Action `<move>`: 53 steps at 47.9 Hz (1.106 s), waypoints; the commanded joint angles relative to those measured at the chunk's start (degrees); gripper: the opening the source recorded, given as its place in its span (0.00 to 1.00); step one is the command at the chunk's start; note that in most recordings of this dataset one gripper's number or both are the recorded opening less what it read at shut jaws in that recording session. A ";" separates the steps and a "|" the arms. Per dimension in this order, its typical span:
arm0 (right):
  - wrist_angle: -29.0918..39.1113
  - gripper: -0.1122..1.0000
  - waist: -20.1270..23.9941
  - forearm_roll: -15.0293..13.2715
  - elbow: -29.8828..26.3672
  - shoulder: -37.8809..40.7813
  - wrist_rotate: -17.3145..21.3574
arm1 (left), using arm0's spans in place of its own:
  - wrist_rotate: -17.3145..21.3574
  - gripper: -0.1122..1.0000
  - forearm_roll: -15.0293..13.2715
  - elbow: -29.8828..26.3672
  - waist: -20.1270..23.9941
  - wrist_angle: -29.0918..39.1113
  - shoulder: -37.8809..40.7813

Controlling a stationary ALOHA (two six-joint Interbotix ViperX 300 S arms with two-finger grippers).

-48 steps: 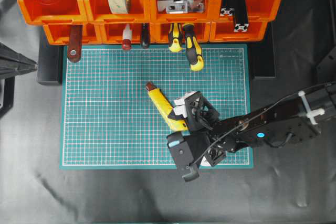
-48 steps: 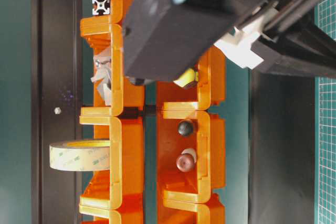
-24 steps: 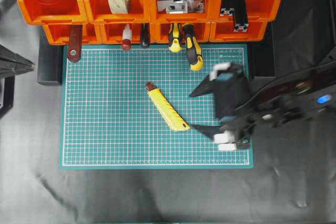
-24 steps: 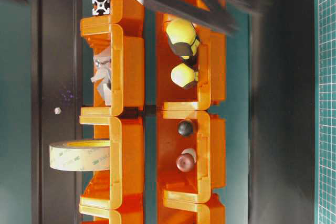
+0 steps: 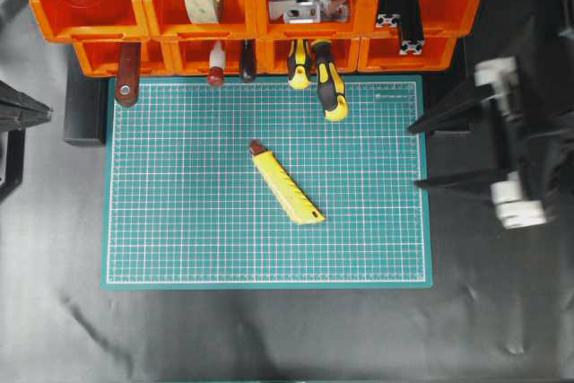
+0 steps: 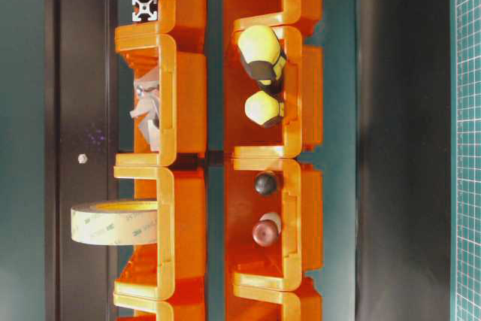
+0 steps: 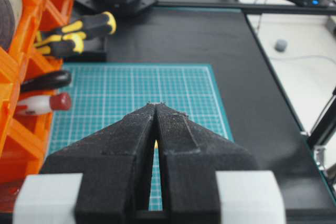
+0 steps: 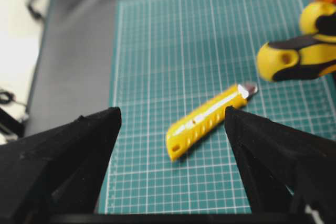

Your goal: Pick cutter from container rack with right arm.

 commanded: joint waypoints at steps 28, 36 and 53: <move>7.29 0.79 0.00 0.00 4.39 -16.35 0.18 | -0.09 0.11 0.18 -1.58 0.00 -0.26 0.26; 8.00 0.79 0.00 0.00 4.39 -16.61 0.18 | -0.09 0.11 0.18 -1.67 -0.09 -0.26 0.35; 9.23 0.79 -0.18 0.00 4.39 -16.96 0.18 | -0.09 0.11 0.18 -1.67 -0.09 -0.26 0.35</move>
